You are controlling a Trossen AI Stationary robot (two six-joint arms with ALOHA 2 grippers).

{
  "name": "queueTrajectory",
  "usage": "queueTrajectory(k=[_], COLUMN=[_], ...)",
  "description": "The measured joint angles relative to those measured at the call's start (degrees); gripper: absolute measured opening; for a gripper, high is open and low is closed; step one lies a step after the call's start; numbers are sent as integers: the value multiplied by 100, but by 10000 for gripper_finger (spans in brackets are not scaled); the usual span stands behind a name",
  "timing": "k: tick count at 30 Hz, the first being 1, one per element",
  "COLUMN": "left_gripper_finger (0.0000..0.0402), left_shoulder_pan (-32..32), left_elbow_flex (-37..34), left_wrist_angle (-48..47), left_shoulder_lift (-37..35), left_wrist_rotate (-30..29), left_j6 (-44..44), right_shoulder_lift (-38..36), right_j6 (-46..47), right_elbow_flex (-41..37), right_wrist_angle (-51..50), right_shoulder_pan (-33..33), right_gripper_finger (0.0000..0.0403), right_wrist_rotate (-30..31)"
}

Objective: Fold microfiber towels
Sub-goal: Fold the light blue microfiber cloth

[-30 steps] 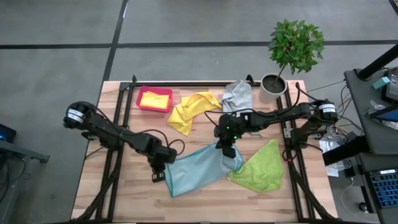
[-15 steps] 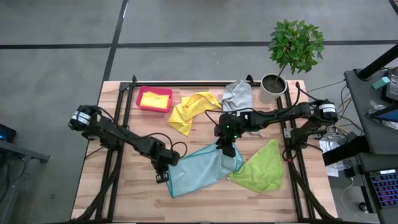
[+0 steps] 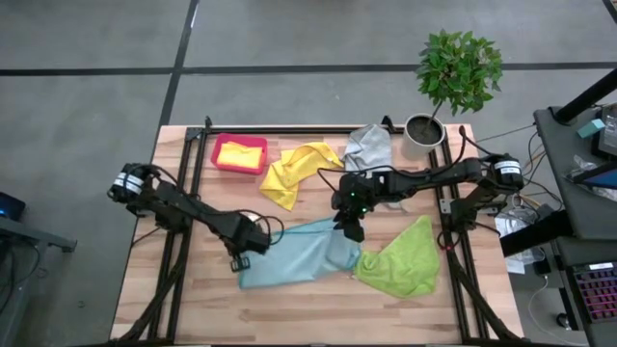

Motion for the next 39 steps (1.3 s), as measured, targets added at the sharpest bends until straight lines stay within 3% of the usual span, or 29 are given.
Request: queueTrajectory(k=[6, 16, 24, 28, 32, 39], left_gripper_finger=[0, 2, 76, 119, 137, 103], left_shoulder_pan=[134, 137, 137, 137, 137, 137], left_elbow_flex=[-13, -374, -1281, -1713, -1901, -1916], left_wrist_angle=[-603, -161, 703, 1206, 1526, 1597], left_shoulder_lift=[-578, -1832, -2584, -2692, -2667, -2610], left_wrist_rotate=[-392, -825, -1326, -1380, -1380, -1378], left_j6=[76, -7, 173, 164, 170, 166], right_shoulder_lift=[-4, -4, -4, -4, -4, -4], right_j6=[-80, -165, -204, -154, -143, -84], right_elbow_flex=[146, 86, -68, -142, -168, -170], right_wrist_angle=[2, -1, 52, 79, 97, 206], right_shoulder_pan=[-10, -10, -10, -10, -10, -10], right_gripper_finger=[112, 116, 118, 118, 118, 118], right_wrist_rotate=[0, 0, 4, 5, 7, 8])
